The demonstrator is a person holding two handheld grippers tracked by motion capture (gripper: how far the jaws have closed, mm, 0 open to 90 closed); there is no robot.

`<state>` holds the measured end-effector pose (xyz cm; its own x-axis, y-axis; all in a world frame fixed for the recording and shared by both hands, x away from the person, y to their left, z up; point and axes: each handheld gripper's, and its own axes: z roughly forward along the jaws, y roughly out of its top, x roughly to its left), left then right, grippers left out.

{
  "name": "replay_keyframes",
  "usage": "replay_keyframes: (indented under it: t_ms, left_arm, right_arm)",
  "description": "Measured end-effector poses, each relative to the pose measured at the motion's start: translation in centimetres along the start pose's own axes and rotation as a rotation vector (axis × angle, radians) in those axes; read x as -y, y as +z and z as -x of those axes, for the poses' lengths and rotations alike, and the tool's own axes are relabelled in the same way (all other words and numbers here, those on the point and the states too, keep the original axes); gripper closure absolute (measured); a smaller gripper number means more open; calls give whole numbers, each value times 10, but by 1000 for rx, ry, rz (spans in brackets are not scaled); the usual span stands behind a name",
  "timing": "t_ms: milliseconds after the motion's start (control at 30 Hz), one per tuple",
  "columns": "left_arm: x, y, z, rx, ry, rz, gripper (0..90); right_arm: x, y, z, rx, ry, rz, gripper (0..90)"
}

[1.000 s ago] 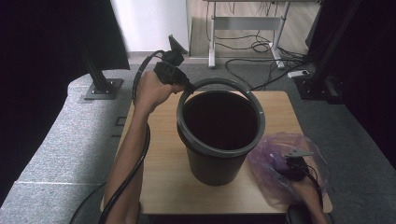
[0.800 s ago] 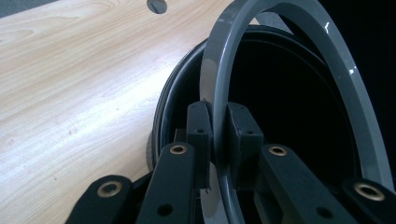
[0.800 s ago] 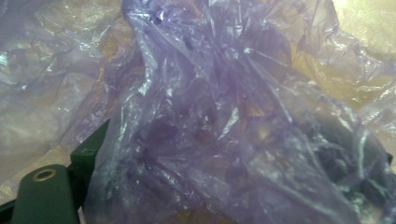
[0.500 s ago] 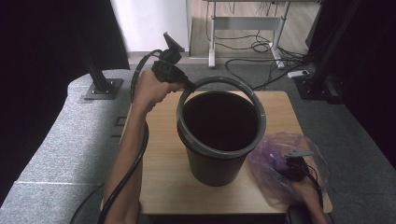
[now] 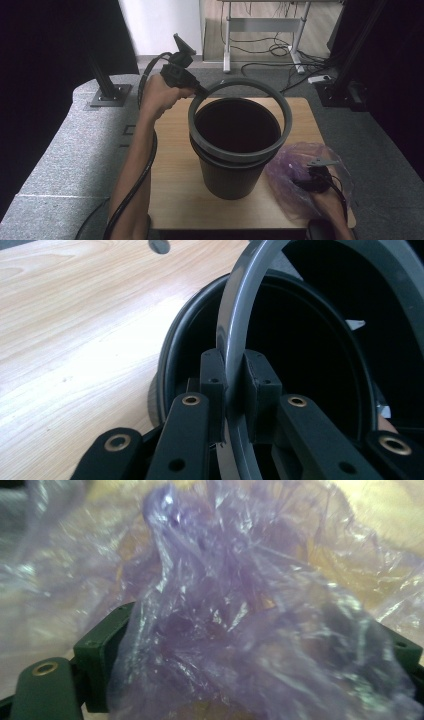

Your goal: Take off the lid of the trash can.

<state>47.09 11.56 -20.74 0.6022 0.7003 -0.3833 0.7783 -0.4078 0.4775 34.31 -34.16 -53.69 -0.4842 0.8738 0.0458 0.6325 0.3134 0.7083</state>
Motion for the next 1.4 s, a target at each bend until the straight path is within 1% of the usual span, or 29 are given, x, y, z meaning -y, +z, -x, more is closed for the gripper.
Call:
replay_keyframes:
  t_ms: [100, 133, 267, 333, 433, 500, 700, 833, 1033, 1200, 1267, 1400]
  left_arm:
    - [2, 0, -3, 9, -7, 2, 806]
    - [2, 0, -4, 10, -3, -4, 806]
    - [6, -4, -8, -2, -12, 0, 806]
    - [9, -7, -11, -12, -17, 6, 806]
    - [14, -13, -17, -10, -24, 10, 805]
    - [18, -17, -21, -17, -30, 15, 804]
    - [32, -31, -37, -35, -61, 25, 803]
    - [43, -42, -48, -51, -81, 36, 802]
    - [60, -57, -64, -81, -118, 54, 802]
    - [71, -67, -74, -95, -146, 69, 801]
    - [76, -70, -78, -107, -151, 74, 801]
    - [86, -76, -87, -112, -171, 81, 800]
  right_arm:
    - [-2, -2, 0, -4, -3, 3, 139]
    - [-2, -2, 0, -5, -5, 1, 139]
    - [0, -1, 0, -8, -5, -5, 139]
    - [1, 0, 1, -8, -6, -11, 139]
    - [3, 2, 2, -6, -6, -18, 139]
    - [4, 4, 2, -5, -10, -21, 139]
    - [9, 8, 2, 2, -15, -32, 138]
    - [10, 9, 2, 14, -28, -16, 137]
    - [16, 12, 2, 20, -31, 31, 71]
    - [16, 12, 2, 20, -31, 30, 71]
    - [16, 12, 2, 20, -31, 31, 71]
    - [16, 12, 2, 20, -31, 31, 71]
